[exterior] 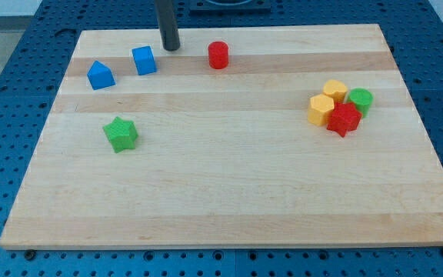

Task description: Move red circle to the group of blocks

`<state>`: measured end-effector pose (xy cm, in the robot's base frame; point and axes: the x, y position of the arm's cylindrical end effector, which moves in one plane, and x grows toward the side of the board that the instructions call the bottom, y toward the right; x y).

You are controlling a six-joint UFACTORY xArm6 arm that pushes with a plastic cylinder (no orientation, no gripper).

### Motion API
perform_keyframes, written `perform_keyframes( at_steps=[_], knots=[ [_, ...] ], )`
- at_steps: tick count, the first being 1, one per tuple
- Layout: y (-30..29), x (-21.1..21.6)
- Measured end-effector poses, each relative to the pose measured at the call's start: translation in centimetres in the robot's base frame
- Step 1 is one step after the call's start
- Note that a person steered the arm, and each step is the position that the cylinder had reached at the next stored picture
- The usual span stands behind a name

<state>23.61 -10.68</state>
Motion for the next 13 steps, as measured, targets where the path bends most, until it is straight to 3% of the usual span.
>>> perform_keyframes(
  at_steps=[3, 5, 7, 8, 11, 13],
  knots=[
    [6.4, 4.8],
    [10.2, 4.9],
    [10.3, 4.6],
    [10.6, 2.4],
    [17.7, 11.1],
    [16.8, 12.9]
  ],
)
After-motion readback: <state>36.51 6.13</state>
